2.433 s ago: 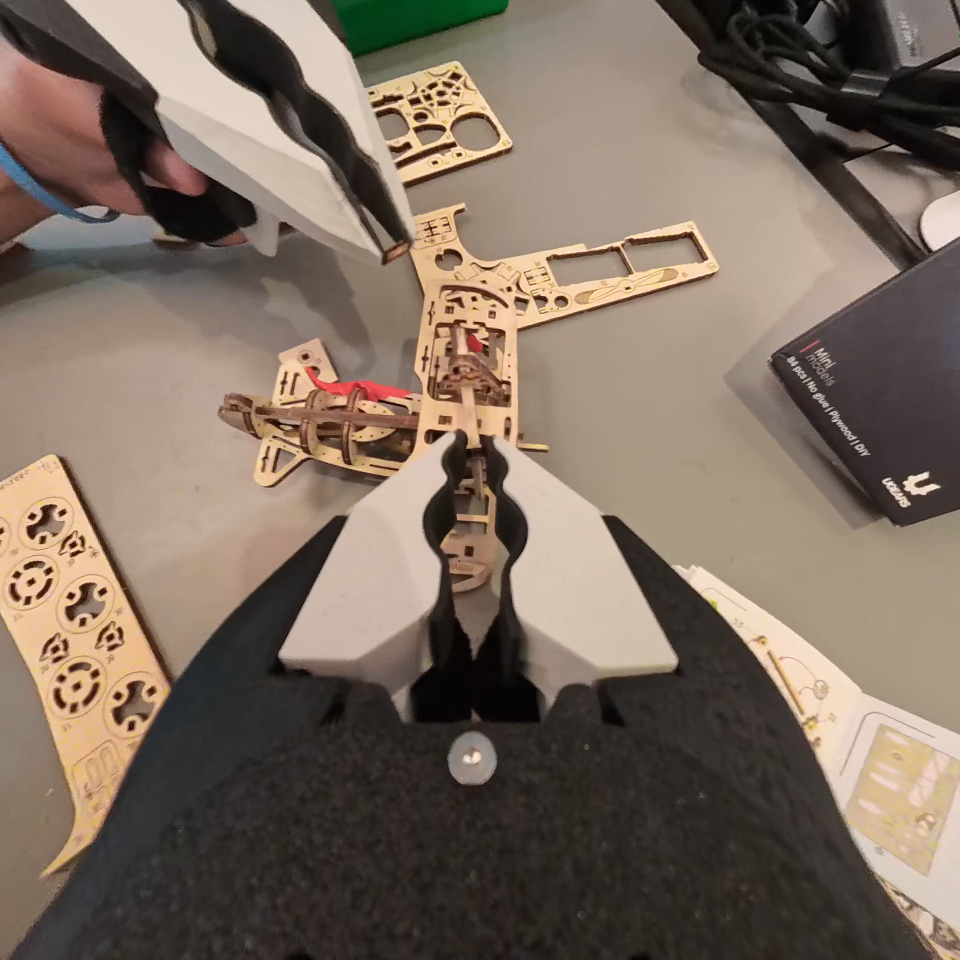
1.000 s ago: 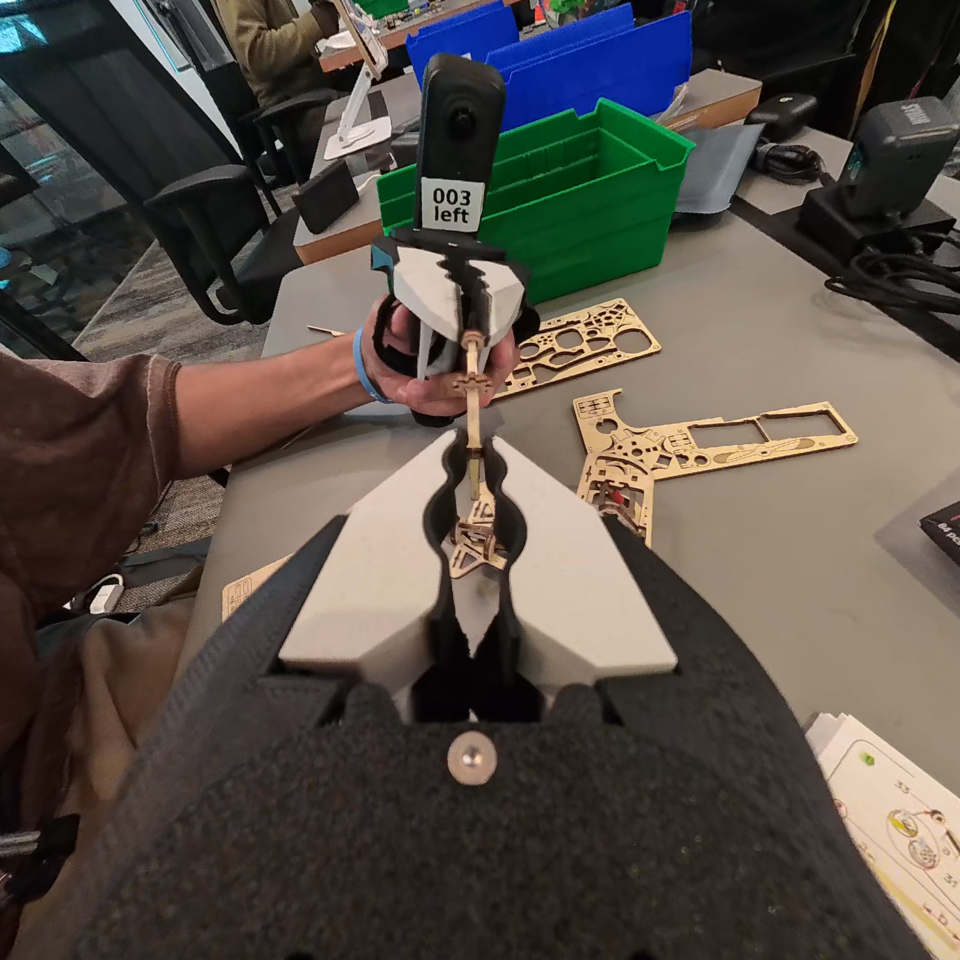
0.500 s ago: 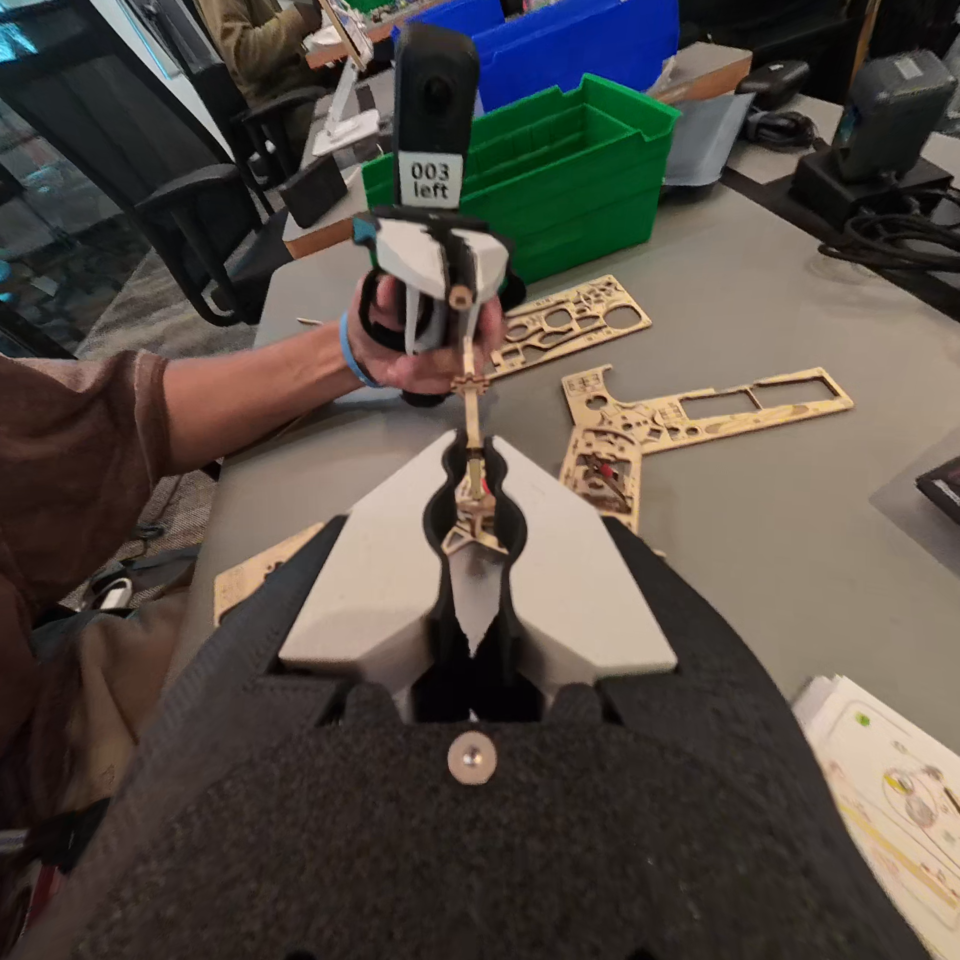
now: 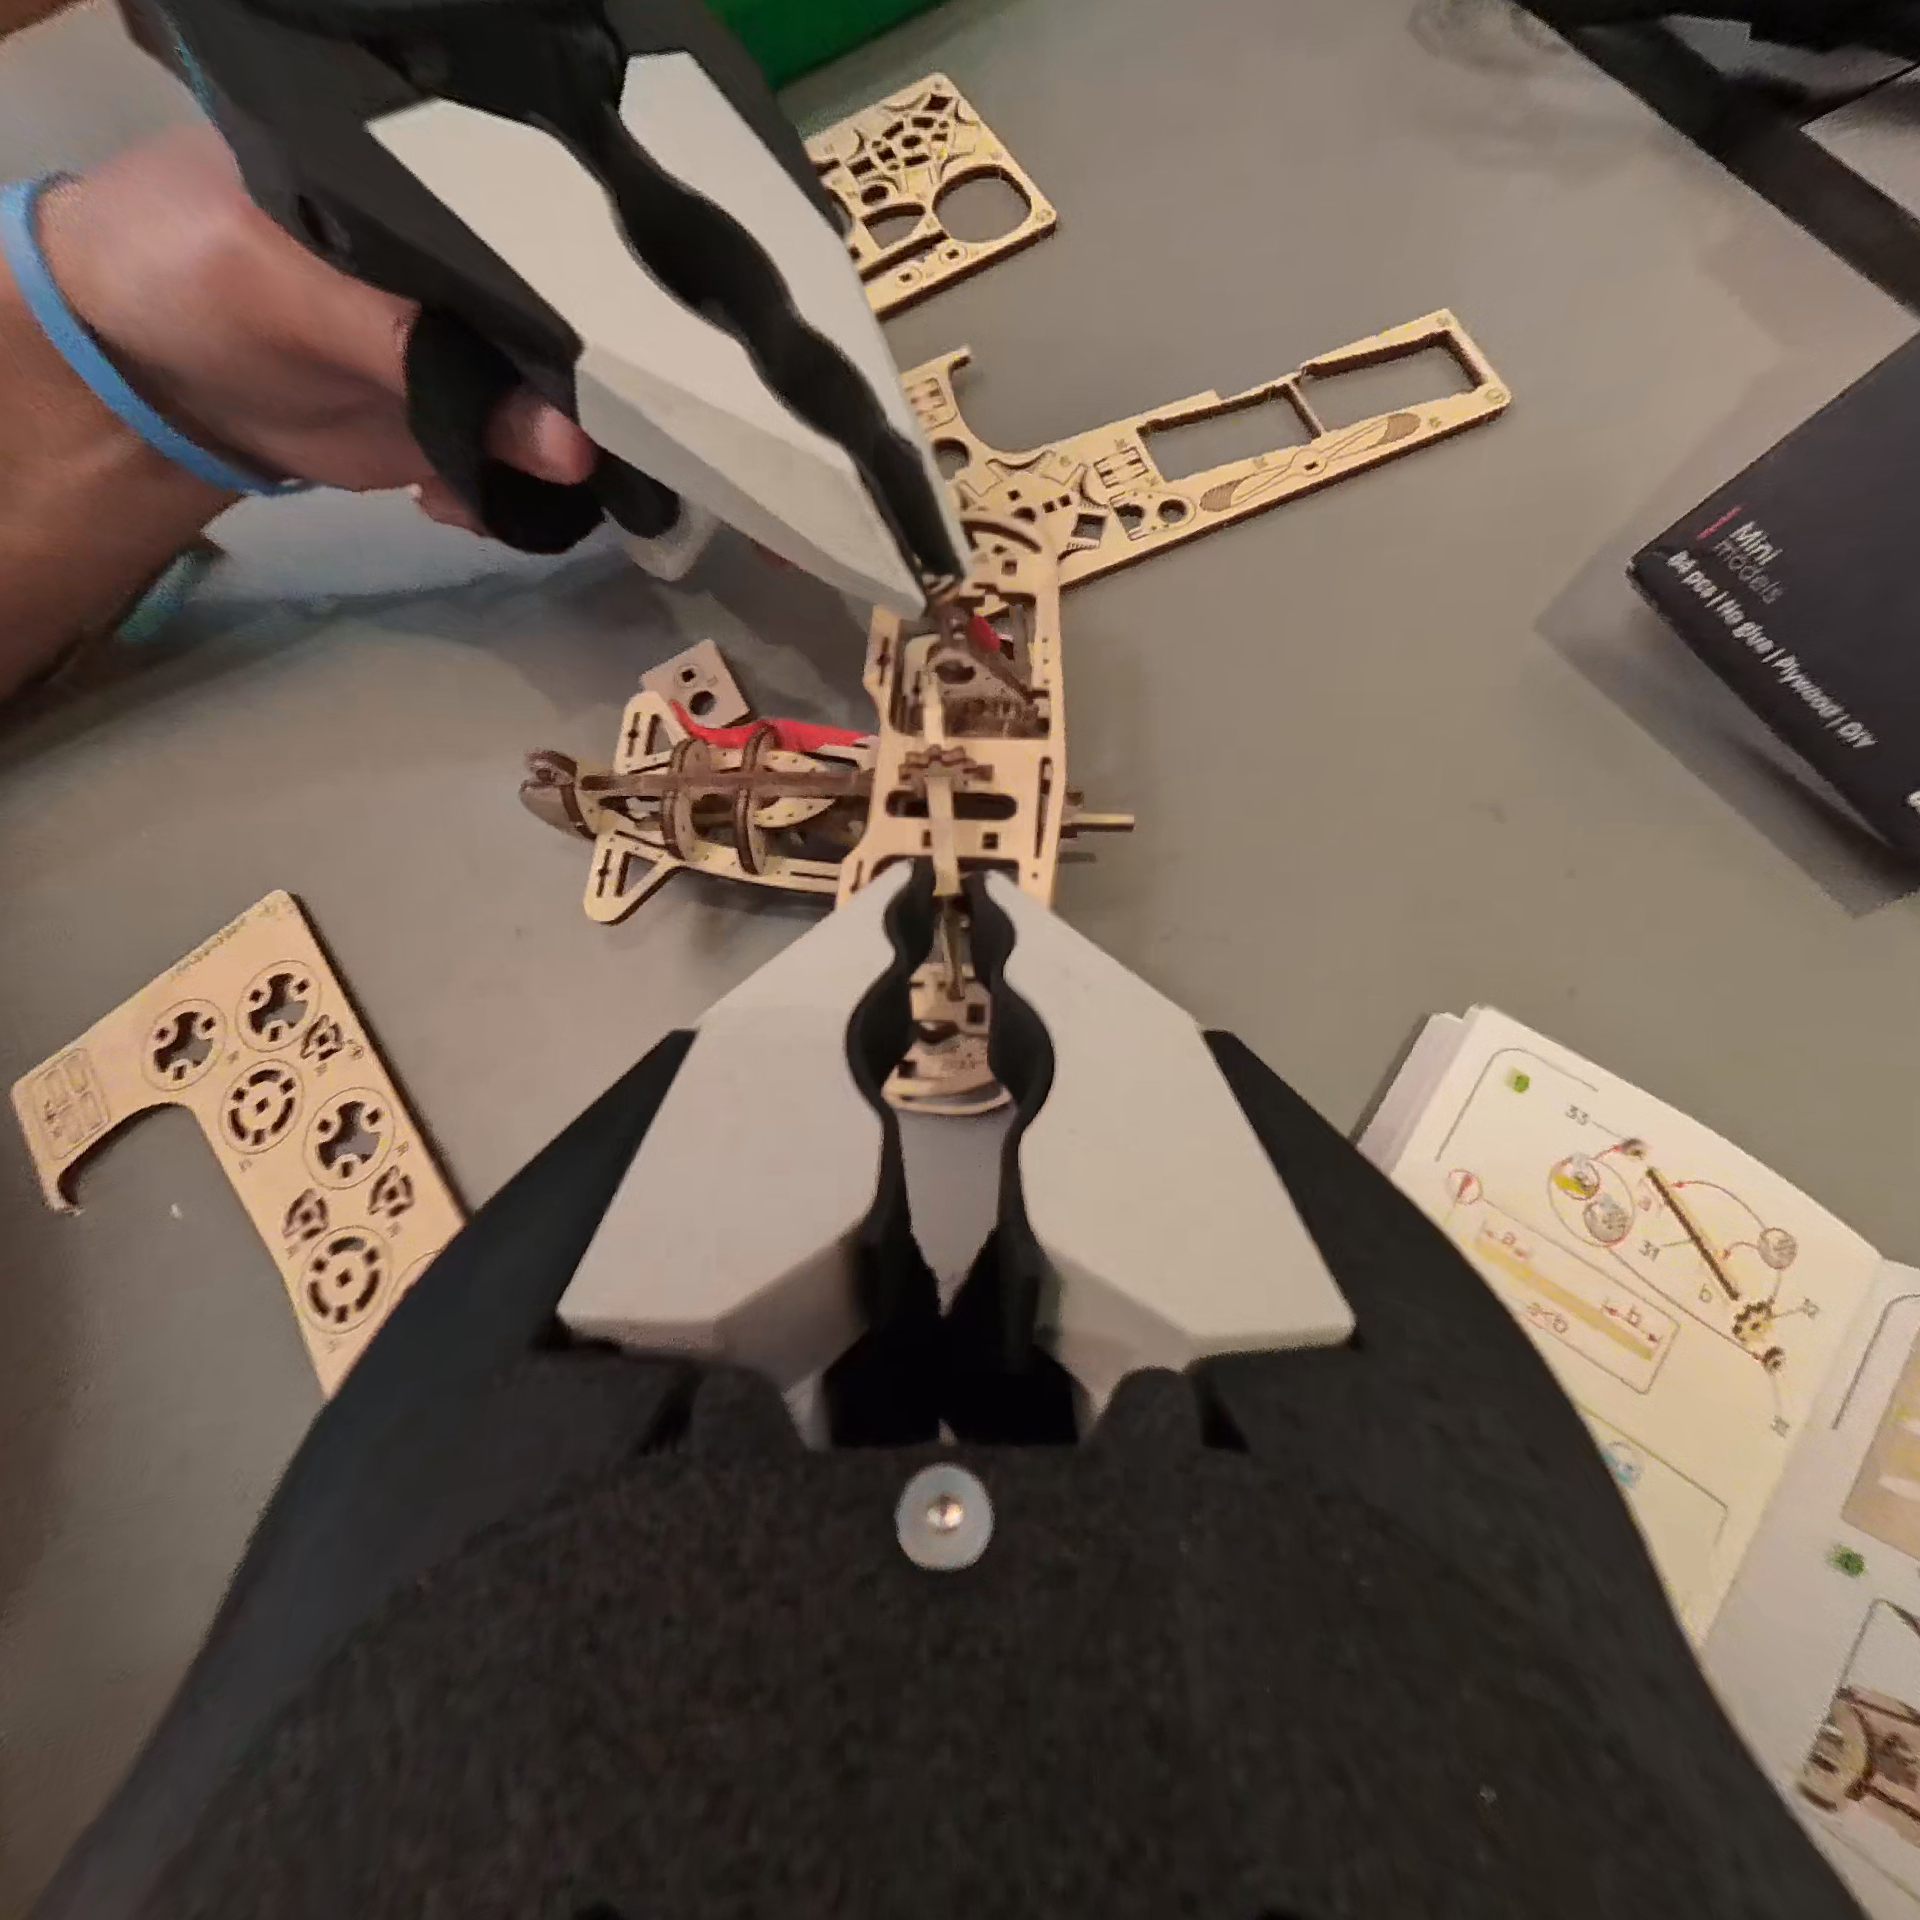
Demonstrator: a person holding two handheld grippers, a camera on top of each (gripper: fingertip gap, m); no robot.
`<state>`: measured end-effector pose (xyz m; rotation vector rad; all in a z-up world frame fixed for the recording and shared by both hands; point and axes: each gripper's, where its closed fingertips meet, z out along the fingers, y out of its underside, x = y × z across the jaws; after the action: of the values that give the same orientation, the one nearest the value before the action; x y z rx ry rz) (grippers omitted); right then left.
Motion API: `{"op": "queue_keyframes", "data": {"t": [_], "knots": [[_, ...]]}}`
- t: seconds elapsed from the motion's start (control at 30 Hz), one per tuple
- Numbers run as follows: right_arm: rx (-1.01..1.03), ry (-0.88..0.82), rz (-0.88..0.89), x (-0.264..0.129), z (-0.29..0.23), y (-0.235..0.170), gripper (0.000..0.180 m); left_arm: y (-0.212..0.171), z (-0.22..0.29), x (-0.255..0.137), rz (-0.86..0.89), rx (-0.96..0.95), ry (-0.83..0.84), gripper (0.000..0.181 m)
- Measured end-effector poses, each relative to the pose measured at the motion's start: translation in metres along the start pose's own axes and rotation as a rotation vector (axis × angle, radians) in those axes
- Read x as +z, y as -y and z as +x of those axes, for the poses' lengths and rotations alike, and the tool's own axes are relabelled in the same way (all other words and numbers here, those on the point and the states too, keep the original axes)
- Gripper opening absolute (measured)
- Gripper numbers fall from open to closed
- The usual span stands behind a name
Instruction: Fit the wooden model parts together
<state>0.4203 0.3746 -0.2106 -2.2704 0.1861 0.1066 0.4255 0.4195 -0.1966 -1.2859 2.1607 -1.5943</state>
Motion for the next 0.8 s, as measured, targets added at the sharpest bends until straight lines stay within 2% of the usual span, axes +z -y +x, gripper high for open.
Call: {"op": "queue_keyframes", "data": {"t": [0.57,0.67,0.8], "knots": [[0.029,0.010,0.010,0.013,0.001,0.008,0.006,0.003,-0.005,-0.007,0.046,-0.028,-0.038,0.006],[0.022,0.000,0.026,0.012,0.003,0.010,0.020,0.004,-0.004,-0.012,0.069,-0.024,-0.063,0.006],[-0.014,0.065,0.109,-0.002,0.000,0.031,0.023,0.014,0.011,-0.022,0.137,0.012,-0.155,0.006]]}}
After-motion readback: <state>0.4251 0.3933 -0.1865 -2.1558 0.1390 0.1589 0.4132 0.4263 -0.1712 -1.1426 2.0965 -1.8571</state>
